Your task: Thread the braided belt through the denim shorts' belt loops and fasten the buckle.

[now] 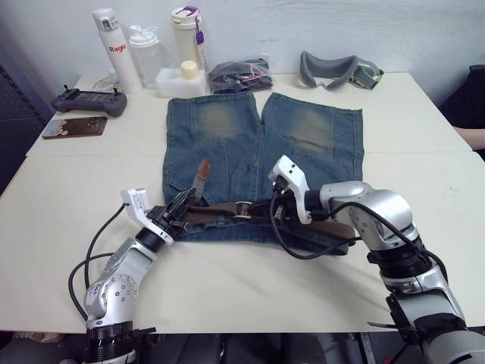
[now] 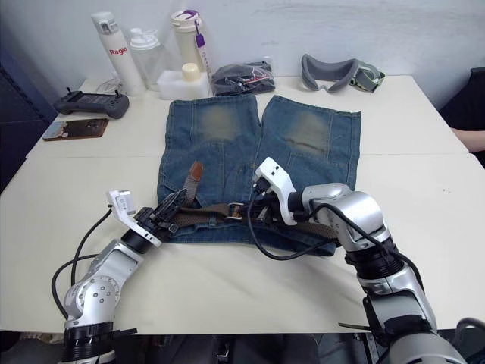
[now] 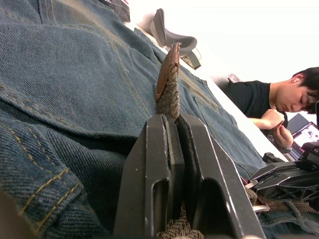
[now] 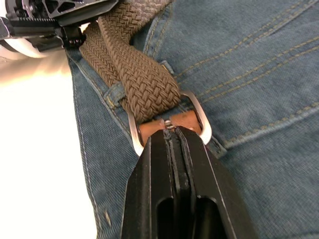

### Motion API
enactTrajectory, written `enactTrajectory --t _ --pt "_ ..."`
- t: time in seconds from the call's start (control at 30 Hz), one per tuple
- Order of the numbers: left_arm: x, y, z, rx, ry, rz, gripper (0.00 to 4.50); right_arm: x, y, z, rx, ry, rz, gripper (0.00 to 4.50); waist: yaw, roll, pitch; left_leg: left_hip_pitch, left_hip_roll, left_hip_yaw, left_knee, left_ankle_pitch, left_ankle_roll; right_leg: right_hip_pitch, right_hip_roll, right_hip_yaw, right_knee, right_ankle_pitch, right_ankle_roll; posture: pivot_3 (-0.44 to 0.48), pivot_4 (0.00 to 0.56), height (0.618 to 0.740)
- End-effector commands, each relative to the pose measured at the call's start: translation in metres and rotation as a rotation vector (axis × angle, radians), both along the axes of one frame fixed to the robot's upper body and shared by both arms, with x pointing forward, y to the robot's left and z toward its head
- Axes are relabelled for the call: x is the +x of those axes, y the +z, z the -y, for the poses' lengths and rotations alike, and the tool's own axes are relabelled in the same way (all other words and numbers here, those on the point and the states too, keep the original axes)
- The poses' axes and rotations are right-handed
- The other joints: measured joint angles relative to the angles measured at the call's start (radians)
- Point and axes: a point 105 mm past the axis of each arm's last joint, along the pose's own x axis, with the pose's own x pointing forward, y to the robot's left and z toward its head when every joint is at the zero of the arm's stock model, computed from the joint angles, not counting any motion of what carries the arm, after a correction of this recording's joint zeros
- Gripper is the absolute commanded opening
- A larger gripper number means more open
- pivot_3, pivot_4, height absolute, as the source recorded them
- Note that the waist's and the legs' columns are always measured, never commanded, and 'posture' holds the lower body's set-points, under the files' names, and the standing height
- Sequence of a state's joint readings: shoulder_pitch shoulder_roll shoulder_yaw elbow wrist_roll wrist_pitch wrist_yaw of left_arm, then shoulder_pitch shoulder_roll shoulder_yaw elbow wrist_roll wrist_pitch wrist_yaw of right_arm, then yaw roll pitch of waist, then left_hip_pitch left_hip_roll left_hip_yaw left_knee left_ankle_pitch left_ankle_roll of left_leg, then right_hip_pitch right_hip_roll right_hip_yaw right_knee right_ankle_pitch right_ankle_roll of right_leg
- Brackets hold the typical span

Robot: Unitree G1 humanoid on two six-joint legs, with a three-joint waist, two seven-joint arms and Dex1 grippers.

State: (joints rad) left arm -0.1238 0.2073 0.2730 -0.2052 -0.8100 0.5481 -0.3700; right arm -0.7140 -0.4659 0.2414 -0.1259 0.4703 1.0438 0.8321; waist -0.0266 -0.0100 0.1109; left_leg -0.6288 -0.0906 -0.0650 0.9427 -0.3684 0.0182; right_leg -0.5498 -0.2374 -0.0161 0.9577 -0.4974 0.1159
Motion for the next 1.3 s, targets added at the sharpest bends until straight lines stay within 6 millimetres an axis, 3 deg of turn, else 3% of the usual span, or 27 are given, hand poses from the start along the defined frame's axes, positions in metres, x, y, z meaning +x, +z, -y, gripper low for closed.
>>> enactTrajectory --t 0.03,0.3,0.6,0.8,0.93,1.13,1.3 --pt "-0.002 -0.02 -0.003 0.01 0.021 -0.076 0.0 0.005 0.004 -0.009 0.035 -0.003 0.037 0.04 -0.001 0.0 0.0 0.0 0.0 0.0 0.0 0.0 0.0 0.0 0.0 0.0 0.0 0.0 0.0 0.0 0.15 0.627" --pt "-0.002 -0.023 -0.004 0.018 0.027 -0.084 0.0 0.005 -0.002 -0.021 0.049 0.026 0.028 0.04 -0.001 0.001 0.0 0.002 -0.002 -0.001 -0.001 0.0 0.0 0.0 0.0 0.0 0.001 0.0 0.0 0.0 0.15 0.627" --pt "-0.001 -0.023 -0.003 0.016 0.024 -0.081 0.0 0.007 -0.021 -0.014 -0.04 0.01 -0.031 0.04 0.0 0.001 -0.001 0.006 -0.002 -0.002 -0.001 0.0 0.0 0.001 0.0 0.001 0.001 0.0 0.0 0.0 0.15 0.627" --pt "0.0 -0.023 0.001 0.008 0.019 -0.077 0.0 0.003 -0.04 -0.016 -0.096 0.035 -0.127 0.04 0.0 0.001 -0.002 0.008 -0.002 -0.002 -0.002 -0.001 0.0 0.003 0.0 0.001 0.0 0.0 0.0 0.0 0.15 0.627" --pt "-0.001 -0.026 0.003 -0.003 0.022 -0.079 0.0 0.003 -0.065 -0.021 -0.127 0.036 -0.22 0.04 0.0 0.0 -0.008 0.014 -0.002 -0.003 -0.003 -0.004 0.002 0.007 0.0 0.001 0.0 0.0 0.0 0.0 0.15 0.627" --pt "-0.001 -0.026 0.006 -0.016 0.03 -0.071 0.0 0.002 -0.102 -0.018 -0.236 0.003 -0.33 0.04 0.0 -0.002 -0.028 0.023 -0.002 -0.006 -0.003 -0.011 0.0 0.018 0.0 -0.001 -0.005 -0.012 0.014 0.0 0.15 0.627" --pt "-0.001 -0.021 0.008 -0.02 0.022 -0.049 0.0 -0.003 -0.115 -0.018 -0.318 0.038 -0.328 0.04 -0.001 0.001 -0.04 0.026 -0.001 -0.006 -0.003 -0.016 -0.003 0.02 0.0 -0.001 -0.005 -0.017 0.016 0.0 0.15 0.627"
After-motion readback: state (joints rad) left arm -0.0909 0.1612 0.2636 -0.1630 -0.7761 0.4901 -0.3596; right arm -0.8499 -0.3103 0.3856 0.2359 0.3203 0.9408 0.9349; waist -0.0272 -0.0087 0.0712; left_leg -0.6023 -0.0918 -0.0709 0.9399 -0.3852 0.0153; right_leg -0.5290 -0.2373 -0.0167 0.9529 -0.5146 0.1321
